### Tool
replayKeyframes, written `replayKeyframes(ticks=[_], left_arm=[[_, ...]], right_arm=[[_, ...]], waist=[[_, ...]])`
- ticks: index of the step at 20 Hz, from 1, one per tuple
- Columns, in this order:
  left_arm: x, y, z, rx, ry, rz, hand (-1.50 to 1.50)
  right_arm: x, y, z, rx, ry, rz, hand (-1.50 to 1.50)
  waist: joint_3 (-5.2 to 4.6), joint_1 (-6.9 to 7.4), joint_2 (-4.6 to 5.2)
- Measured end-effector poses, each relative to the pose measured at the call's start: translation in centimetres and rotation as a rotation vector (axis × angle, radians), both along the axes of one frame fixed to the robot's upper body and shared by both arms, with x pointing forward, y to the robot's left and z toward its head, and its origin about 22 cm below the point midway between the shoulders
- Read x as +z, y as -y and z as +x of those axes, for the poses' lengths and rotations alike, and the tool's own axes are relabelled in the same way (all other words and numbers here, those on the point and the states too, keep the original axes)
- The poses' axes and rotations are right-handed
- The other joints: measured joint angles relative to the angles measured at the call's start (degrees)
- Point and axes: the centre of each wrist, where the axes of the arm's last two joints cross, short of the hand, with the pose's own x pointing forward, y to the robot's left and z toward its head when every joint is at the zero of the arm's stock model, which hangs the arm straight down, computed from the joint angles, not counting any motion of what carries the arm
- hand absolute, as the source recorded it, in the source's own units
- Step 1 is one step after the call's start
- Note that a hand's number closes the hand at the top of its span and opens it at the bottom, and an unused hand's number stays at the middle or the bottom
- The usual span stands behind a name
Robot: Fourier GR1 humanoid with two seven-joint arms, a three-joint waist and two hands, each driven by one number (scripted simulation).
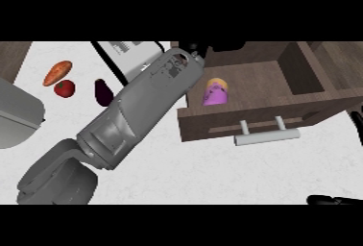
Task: Pick up the can, place it into the drawer and close the drawer
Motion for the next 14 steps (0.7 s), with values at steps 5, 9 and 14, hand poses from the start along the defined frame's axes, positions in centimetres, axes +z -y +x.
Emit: replayKeyframes(ticks=[5,9,14], left_arm=[[-0.6,-0.2,0.0,0.043,-0.001,-0.003,-1.50],[-1.3,-0.4,0.0,0.073,0.011,-0.005,-1.50],[-1.5,-0.4,-0.1,0.096,0.015,-0.031,-1.50]], right_arm=[[0.5,-0.6,-0.1,0.016,0.005,-0.004,-1.50],[0.5,-0.8,-0.1,0.020,0.008,-0.008,-1.50],[0.9,-0.6,-0.3,0.013,0.038,-0.032,-1.50]], waist=[[-0.01,-0.54,0.08],[-0.01,-0.81,0.20],[-0.01,-0.92,0.21]])
